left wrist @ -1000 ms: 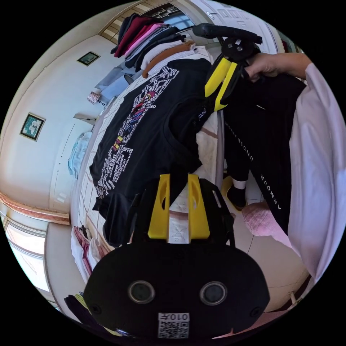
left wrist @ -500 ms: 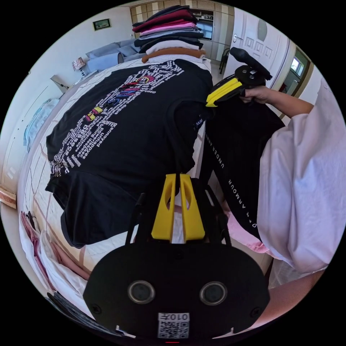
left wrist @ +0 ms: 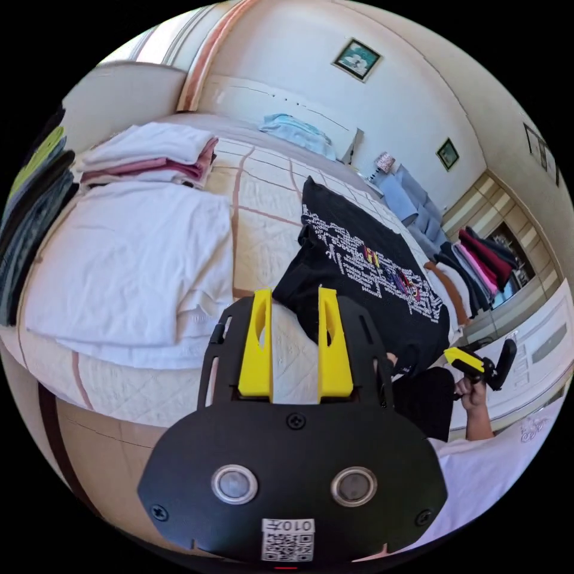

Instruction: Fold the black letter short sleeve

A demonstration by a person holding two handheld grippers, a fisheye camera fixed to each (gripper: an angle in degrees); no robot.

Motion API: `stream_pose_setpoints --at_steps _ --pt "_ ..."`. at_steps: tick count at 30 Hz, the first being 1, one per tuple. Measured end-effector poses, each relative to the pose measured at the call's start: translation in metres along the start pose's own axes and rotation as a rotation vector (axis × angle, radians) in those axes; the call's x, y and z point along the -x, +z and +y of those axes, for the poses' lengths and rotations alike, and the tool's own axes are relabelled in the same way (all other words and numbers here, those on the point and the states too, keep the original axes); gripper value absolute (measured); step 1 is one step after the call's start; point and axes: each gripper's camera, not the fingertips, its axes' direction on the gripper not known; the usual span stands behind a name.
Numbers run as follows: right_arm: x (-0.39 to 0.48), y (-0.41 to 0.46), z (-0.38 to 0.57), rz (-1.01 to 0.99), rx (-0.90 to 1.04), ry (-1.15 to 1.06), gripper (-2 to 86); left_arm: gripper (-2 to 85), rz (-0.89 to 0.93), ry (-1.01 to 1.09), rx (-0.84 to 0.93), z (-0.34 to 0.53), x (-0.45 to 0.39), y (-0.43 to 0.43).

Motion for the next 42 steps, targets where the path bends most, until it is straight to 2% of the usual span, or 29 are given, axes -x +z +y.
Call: stream_pose_setpoints --at_steps 2,5,9,12,15,17,20,22,24,30,33,36,38,42 --pt "0.003 0.001 -0.008 0.01 -0.013 -0.022 4.8 9.2 0.099 -0.092 0.008 0.007 0.014 0.013" --pt "0.003 0.008 -0.013 0.002 -0.014 -0.028 4.6 7.4 0.139 -0.137 -0.067 0.017 0.018 0.018" --pt "0.003 0.017 -0.011 -0.007 0.012 -0.027 4.3 3.2 0.088 -0.102 -0.139 0.018 0.005 0.012" --pt "0.001 0.015 -0.005 -0.006 -0.001 -0.011 4.0 1.3 0.003 0.004 -0.171 0.016 -0.025 0.006" --pt "-0.003 0.014 0.0 -0.014 -0.009 0.009 3.8 0.6 -0.133 0.284 -0.126 0.005 -0.094 0.01" --pt "-0.007 0.013 0.002 -0.012 -0.009 0.019 3.8 0.6 -0.296 0.639 -0.036 0.01 -0.176 0.032" --pt "-0.016 0.013 0.0 -0.018 -0.013 0.037 3.8 1.2 -0.309 0.979 0.029 0.043 -0.253 0.066" --pt "-0.024 0.015 -0.004 -0.027 -0.009 0.049 3.9 2.3 -0.336 1.049 0.112 0.059 -0.273 0.092" --pt "-0.034 0.02 -0.015 -0.051 0.005 0.051 4.3 3.8 -0.377 1.039 0.197 0.067 -0.276 0.111" --pt "-0.047 0.048 -0.067 -0.075 0.051 -0.022 5.2 6.7 -0.516 0.944 0.057 0.097 -0.244 0.074" --pt "-0.057 0.069 -0.103 -0.156 0.048 -0.02 5.5 6.5 -0.473 0.919 0.147 0.108 -0.224 0.082" --pt "-0.067 0.098 -0.131 -0.291 0.082 0.02 6.3 5.9 -0.401 0.926 0.109 0.114 -0.227 0.081" --pt "-0.069 0.113 -0.14 -0.334 0.082 0.053 6.4 5.5 -0.371 0.983 0.156 0.116 -0.236 0.089" --pt "-0.065 0.134 -0.152 -0.315 0.097 0.068 5.6 5.0 -0.388 0.978 0.166 0.12 -0.235 0.095"
